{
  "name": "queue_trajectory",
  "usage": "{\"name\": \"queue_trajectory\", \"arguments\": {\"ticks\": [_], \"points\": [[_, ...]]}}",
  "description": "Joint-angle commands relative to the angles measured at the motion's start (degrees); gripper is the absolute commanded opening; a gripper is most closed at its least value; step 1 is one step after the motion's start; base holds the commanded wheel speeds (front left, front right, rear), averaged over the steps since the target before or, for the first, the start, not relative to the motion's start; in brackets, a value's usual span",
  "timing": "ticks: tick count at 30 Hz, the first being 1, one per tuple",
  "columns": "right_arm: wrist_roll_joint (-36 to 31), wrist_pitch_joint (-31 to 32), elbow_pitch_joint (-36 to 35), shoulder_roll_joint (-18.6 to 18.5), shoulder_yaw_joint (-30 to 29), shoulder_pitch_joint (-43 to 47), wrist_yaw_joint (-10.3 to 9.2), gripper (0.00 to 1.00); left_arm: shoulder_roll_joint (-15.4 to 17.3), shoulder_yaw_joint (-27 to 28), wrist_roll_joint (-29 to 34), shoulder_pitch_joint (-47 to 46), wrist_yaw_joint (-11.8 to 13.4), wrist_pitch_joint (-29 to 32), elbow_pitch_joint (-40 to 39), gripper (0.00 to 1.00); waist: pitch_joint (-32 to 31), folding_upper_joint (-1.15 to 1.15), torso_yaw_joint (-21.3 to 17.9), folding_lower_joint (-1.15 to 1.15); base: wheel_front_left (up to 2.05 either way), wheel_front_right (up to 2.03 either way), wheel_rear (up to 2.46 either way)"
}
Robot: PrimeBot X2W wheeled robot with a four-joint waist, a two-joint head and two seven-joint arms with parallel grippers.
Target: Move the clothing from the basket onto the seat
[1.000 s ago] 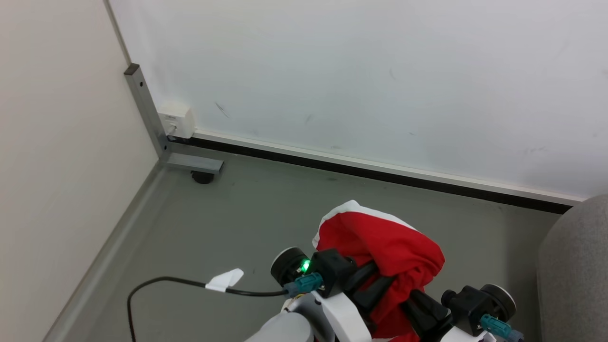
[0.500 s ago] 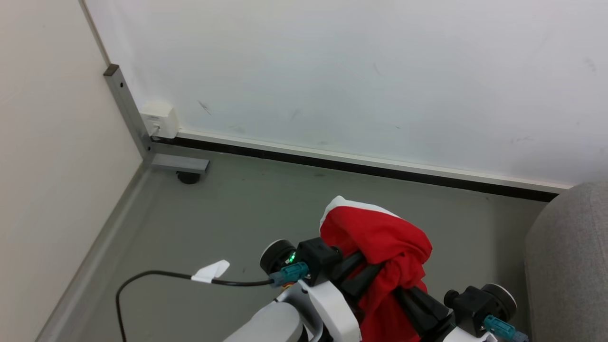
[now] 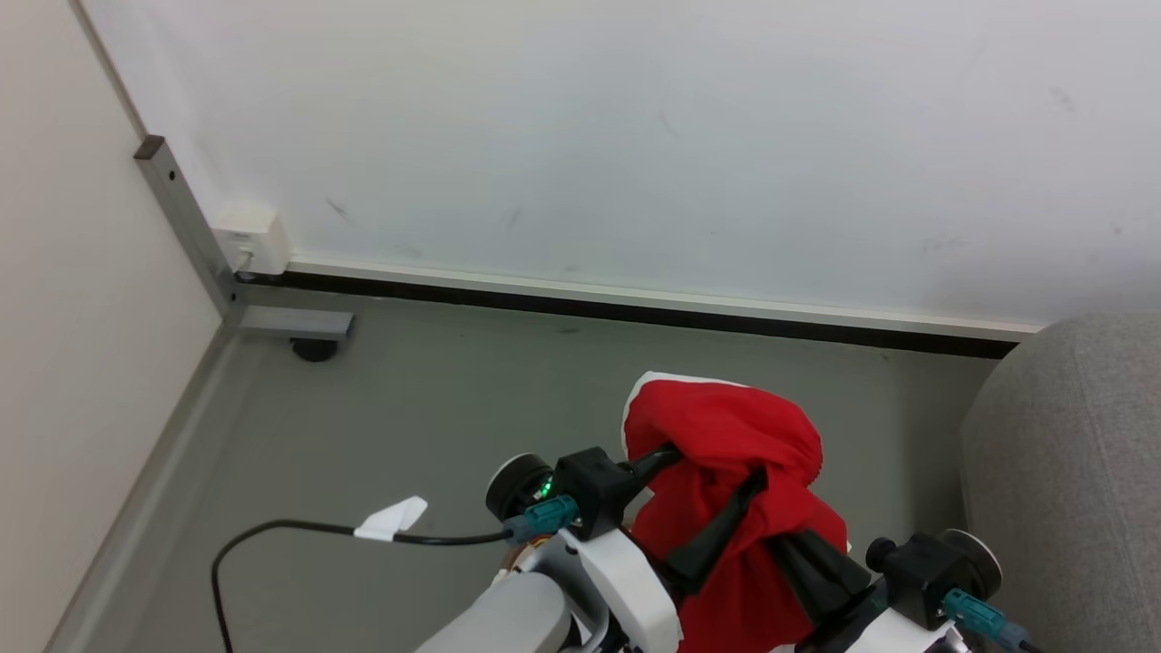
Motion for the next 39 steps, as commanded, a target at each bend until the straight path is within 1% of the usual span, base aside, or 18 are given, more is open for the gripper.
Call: {"name": "queue_trajectory", "arguments": {"ticks": [1, 9, 18, 30, 35, 39], "points": [[0.19, -0.02, -0.39, -0.08, -0.46, 0.26, -0.12, 0.0, 0.5, 0.23, 0.05, -0.72, 0.25, -0.1, -0.23, 1.0, 0.31, 0.0, -1.05, 0.0, 0.0, 0.0, 0.0], [-0.42, -0.02, -1.4, -0.44, -3.39, 0.1, -0.12, 0.0, 1.15, 0.67, 0.67, -0.87, 0.99, -0.4, -1.35, 1.0, 1.57, 0.0, -5.91, 0.0, 0.0, 0.0, 0.0], [-0.87, -0.02, -2.73, -0.97, -7.57, 0.58, -0.12, 0.0, 1.91, 1.02, 0.87, -1.26, 1.56, -0.56, -1.62, 1.0, 2.65, 0.0, -13.67, 0.0, 0.0, 0.0, 0.0], [-1.53, -0.01, -6.06, -2.19, -16.66, 2.28, -0.12, 0.0, 2.54, 0.87, 2.15, -0.97, 0.96, -0.61, -2.29, 1.0, 4.04, 0.0, -24.81, 0.0, 0.0, 0.0, 0.0], [-1.82, -0.02, -7.39, -2.27, -19.45, 3.32, -0.12, 0.0, 2.27, 1.23, 2.76, -0.18, 0.64, -0.63, -2.84, 1.0, 4.32, 0.0, -28.56, 0.0, 0.0, 0.0, 0.0], [-1.77, -0.02, -8.16, -2.35, -21.17, 4.28, -0.12, 0.0, 1.92, 1.43, 3.27, 0.36, 0.32, -0.6, -3.39, 1.0, 4.34, 0.0, -30.69, 0.0, 0.0, 0.0, 0.0]]}}
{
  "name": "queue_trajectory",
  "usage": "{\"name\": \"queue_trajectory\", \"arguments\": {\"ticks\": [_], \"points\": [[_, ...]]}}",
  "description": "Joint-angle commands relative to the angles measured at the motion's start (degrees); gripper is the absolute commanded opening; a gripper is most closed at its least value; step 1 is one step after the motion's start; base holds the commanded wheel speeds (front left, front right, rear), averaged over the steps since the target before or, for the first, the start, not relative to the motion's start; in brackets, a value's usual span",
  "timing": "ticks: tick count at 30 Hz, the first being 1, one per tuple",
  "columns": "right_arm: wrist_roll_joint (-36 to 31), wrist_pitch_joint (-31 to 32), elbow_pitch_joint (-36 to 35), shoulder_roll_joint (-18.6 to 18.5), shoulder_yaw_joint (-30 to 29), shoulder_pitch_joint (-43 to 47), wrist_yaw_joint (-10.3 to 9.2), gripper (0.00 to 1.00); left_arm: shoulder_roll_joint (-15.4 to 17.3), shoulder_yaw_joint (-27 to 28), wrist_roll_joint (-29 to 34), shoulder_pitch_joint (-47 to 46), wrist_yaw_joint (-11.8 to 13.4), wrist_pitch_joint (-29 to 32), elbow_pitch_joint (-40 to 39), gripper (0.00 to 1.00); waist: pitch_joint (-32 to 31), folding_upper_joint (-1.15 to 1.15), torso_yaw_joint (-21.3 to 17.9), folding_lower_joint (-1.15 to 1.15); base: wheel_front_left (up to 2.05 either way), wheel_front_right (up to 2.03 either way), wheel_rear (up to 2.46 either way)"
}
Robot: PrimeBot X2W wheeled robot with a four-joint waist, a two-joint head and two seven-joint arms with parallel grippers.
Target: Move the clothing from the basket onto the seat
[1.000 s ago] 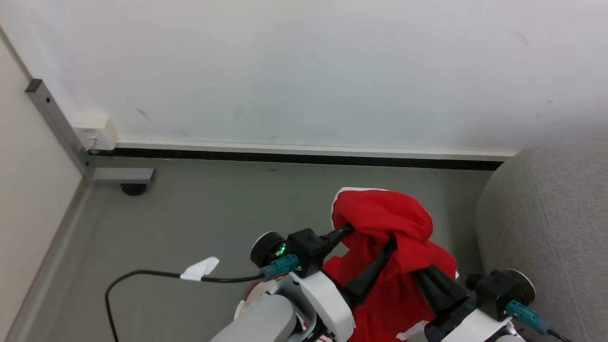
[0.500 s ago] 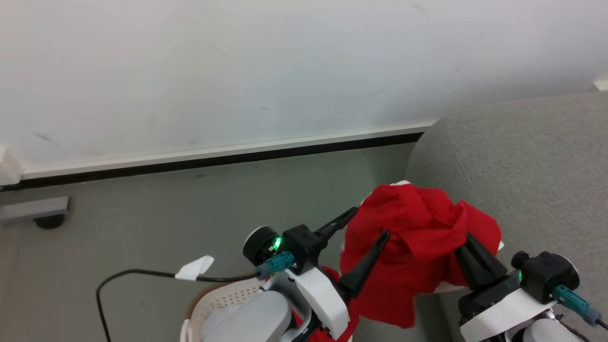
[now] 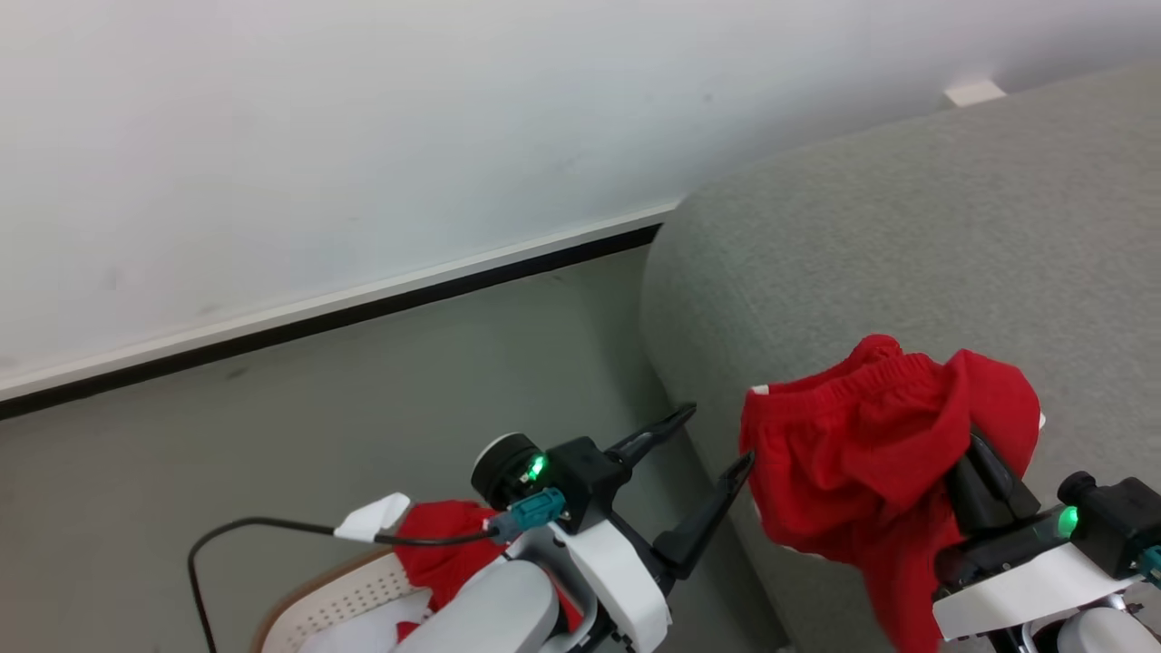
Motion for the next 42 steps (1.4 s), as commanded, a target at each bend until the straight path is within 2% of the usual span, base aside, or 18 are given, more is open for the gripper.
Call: {"name": "queue_trajectory", "arguments": {"ticks": [1, 9, 21, 24, 37, 42], "points": [[-0.34, -0.02, -0.48, -0.41, -0.64, 0.84, -0.12, 0.0, -0.1, 0.18, 0.76, 0.88, -0.26, -0.04, -0.25, 1.0, 0.15, -0.01, -1.85, 0.0, 0.0, 0.0, 0.0], [0.13, -0.02, -1.3, -0.61, -1.69, 1.04, -0.12, 0.0, -0.44, 0.88, 2.06, 1.51, -0.85, -0.05, -0.32, 1.0, 0.35, -0.01, -3.14, 0.0, 0.0, 0.0, 0.0], [3.07, -0.01, -0.73, -2.86, -3.28, -5.77, -0.12, 0.0, -0.13, 1.3, 3.72, -0.37, -1.44, -0.05, 0.08, 1.0, 4.38, -0.01, -0.93, 0.0, 0.0, 0.0, 0.0], [5.87, -0.02, 0.66, -4.63, -2.81, -10.49, -0.12, 0.0, 0.05, 1.14, 4.24, -1.5, -1.66, -0.05, 0.16, 1.0, 6.96, -0.01, -0.02, 0.0, 0.0, 0.0, 0.0], [15.0, -0.01, 14.41, -19.31, -1.33, -32.27, -0.12, 0.0, 1.91, 0.32, 6.08, -8.33, -1.92, 1.5, -1.36, 1.0, 20.31, -0.01, 6.01, 0.0, 0.0, 0.0, 0.0], [17.19, -0.01, 18.61, -23.99, -3.14, -38.6, -0.12, 0.0, 3.02, 0.78, 6.84, -10.39, -1.39, 2.14, -2.79, 1.0, 25.21, -0.01, 8.53, 0.0, 0.0, 0.0, 0.0]]}}
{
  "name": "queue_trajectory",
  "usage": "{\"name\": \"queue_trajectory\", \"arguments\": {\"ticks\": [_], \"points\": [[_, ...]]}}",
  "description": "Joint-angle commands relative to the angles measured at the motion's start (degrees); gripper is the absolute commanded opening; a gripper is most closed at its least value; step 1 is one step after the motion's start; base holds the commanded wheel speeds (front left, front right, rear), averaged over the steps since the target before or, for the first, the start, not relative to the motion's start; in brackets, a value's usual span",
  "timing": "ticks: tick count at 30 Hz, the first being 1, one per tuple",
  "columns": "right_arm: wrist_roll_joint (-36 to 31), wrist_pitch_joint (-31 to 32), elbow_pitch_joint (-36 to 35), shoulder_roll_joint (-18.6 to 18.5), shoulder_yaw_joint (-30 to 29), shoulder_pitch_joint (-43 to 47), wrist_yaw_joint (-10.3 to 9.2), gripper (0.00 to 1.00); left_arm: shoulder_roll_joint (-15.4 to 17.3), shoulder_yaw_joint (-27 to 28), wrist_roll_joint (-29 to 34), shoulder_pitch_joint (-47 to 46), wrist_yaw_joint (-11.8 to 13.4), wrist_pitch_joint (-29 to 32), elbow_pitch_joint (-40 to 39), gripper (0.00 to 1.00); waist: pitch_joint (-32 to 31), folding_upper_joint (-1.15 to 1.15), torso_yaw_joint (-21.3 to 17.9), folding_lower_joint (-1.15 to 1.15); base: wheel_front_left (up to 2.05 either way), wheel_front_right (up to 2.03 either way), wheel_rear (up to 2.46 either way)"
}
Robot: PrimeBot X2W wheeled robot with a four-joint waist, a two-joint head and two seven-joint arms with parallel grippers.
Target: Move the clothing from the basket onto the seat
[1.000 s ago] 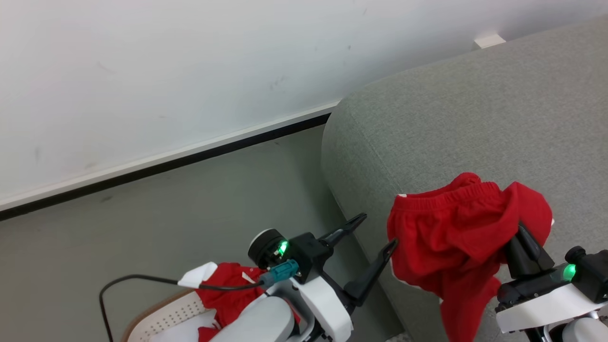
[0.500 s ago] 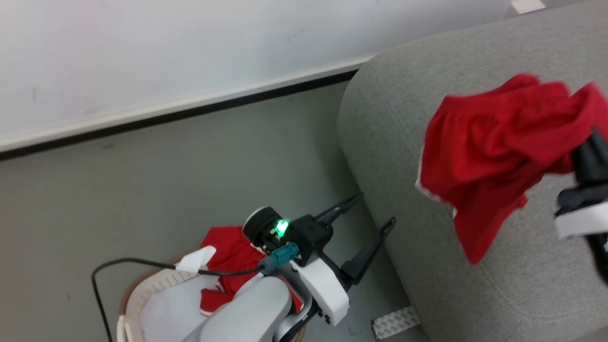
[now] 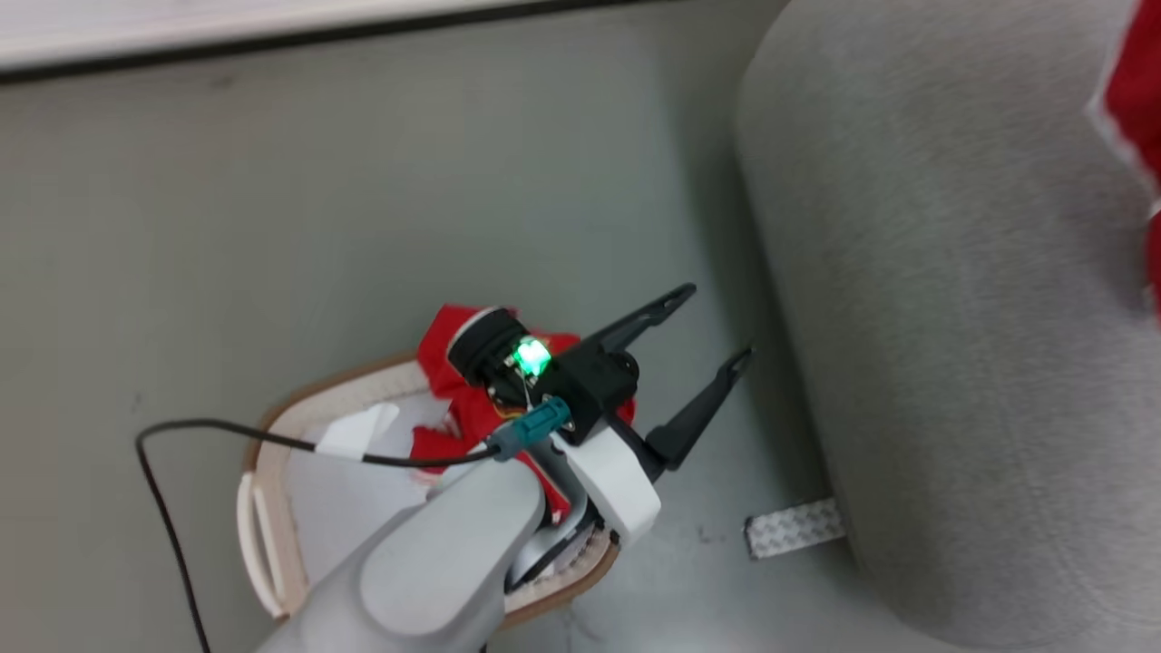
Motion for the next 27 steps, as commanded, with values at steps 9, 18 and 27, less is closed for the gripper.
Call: {"name": "queue_trajectory", "arguments": {"ticks": [9, 18, 27], "points": [[-2.65, 2.05, 13.81, -3.45, 7.72, -3.43, -0.12, 0.0, 1.22, 1.09, 0.79, -2.86, 1.46, -0.14, -2.42, 1.0, 8.93, 0.0, 6.07, -0.01, 0.0, 0.0, 0.0], [4.02, 6.69, 24.11, -0.55, 14.47, -3.34, -0.12, 0.0, 1.58, 1.18, 0.69, -3.63, 2.05, -0.37, -3.05, 1.0, 11.17, 0.0, 7.52, -0.01, 0.0, 0.0, 0.0], [6.92, 6.98, 26.61, -1.01, 20.48, -3.18, -0.12, 1.0, 1.62, 1.62, -0.84, -1.22, 2.44, -1.19, -1.32, 1.0, 5.74, 0.0, 7.24, -0.01, 0.0, 0.0, 0.0]]}}
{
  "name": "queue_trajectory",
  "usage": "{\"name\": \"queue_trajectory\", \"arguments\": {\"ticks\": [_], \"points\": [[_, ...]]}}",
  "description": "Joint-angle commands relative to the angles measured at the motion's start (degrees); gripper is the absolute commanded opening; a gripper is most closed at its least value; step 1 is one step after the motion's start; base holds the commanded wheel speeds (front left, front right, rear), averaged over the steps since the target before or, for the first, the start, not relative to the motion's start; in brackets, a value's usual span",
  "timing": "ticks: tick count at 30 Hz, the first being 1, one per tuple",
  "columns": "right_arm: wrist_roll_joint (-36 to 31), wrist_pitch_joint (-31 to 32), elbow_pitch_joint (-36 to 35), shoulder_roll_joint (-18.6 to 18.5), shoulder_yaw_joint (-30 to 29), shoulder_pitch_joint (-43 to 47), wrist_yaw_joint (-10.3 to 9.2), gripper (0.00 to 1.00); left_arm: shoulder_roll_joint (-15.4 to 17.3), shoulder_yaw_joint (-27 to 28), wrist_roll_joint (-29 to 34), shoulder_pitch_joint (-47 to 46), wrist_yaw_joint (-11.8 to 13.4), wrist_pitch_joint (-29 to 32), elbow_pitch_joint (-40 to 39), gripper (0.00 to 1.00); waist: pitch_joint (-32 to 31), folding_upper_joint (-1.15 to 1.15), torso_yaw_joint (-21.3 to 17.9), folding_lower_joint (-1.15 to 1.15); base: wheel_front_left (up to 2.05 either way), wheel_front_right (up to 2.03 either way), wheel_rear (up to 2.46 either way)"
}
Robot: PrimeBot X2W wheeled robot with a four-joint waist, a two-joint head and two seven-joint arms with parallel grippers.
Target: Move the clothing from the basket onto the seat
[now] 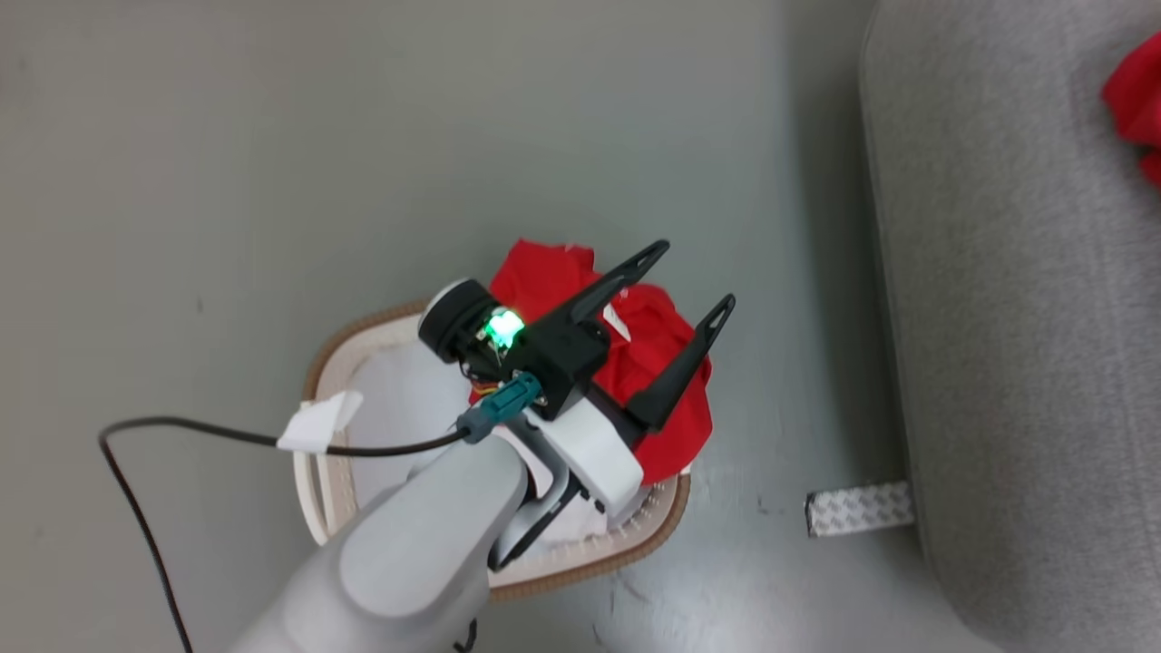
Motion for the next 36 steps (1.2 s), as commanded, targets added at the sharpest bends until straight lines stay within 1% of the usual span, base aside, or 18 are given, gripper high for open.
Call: {"name": "queue_trajectory", "arguments": {"ticks": [1, 7, 11, 14, 17, 22, 25, 27, 29, 30, 33, 36], "points": [[0.51, 0.28, 0.2, -0.77, 1.47, 0.62, -0.12, 1.0, 0.04, 0.19, -0.77, 1.4, 0.07, -0.46, 0.46, 1.0, -3.59, 0.0, -0.04, -0.01, 0.0, 0.0, 0.0], [2.0, 2.17, -2.01, -3.37, 6.55, 3.2, -0.12, 1.0, -0.26, 1.78, -2.34, 4.85, 0.66, -1.07, 1.8, 1.0, -11.85, 0.0, 0.33, -0.01, 0.0, 0.0, 0.0], [3.06, -0.03, -4.78, -5.38, 8.49, 4.9, -0.12, 1.0, 0.04, 3.49, -3.51, 7.49, 1.23, -1.19, 2.07, 1.0, -17.14, 0.0, 1.35, -0.01, 0.0, 0.0, 0.0], [3.98, -2.42, -7.27, -6.55, 9.11, 6.22, -0.12, 1.0, 0.53, 5.75, -4.39, 9.69, 1.93, -1.21, 1.18, 1.0, -20.72, 0.0, 2.38, -0.01, 0.0, 0.0, 0.0], [3.73, -4.11, -9.43, -7.1, 9.92, 7.53, -0.12, 1.0, 1.07, 8.22, -4.98, 12.09, 2.59, -1.18, 0.44, 1.0, -24.15, 0.0, 3.68, -0.01, 0.0, 0.0, 0.0], [4.49, -6.2, -14.37, -6.24, 8.76, 10.75, -0.12, 1.0, 1.8, 12.9, -5.36, 15.75, 3.66, -1.18, -0.37, 1.0, -28.71, 0.0, 5.76, -0.01, 0.0, 0.0, 0.0], [4.15, -6.73, -17.44, -5.09, 6.78, 13.37, -0.12, 1.0, 1.95, 15.94, -5.26, 17.94, 4.27, -1.15, -0.65, 1.0, -30.8, 0.0, 6.96, -0.01, 0.0, 0.0, 0.0], [2.98, -6.79, -19.63, -4.31, 3.89, 14.88, -0.12, 1.0, 2.3, 17.82, -4.63, 19.4, 4.8, -1.15, -0.58, 1.0, -31.73, 0.0, 7.58, -0.01, 0.0, 0.0, 0.0], [1.08, -6.79, -22.3, -2.36, -0.08, 17.78, -0.12, 1.0, 2.45, 19.81, -4.24, 21.03, 5.13, -1.16, -0.67, 1.0, -32.55, 0.0, 8.07, -0.01, 0.0, 0.0, 0.0], [1.08, -6.79, -22.3, -2.36, -0.08, 17.78, -0.12, 1.0, 2.45, 19.81, -4.24, 21.03, 5.13, -1.16, -0.67, 1.0, -32.55, 0.0, 8.07, -0.01, 0.0, 0.0, 0.0], [-2.82, -6.8, -26.22, 1.03, -6.32, 23.42, -0.13, 1.0, 2.63, 22.63, -3.81, 23.52, 5.67, -1.16, -0.53, 1.0, -33.5, 0.0, 8.61, -0.01, 0.0, 0.0, 0.0], [-6.95, -6.81, -29.84, 5.5, -12.34, 29.56, -0.13, 1.0, 2.34, 25.45, -2.99, 26.18, 6.07, -1.16, -0.72, 1.0, -34.19, 0.0, 8.95, -0.01, 0.0, 0.0, 0.0]]}}
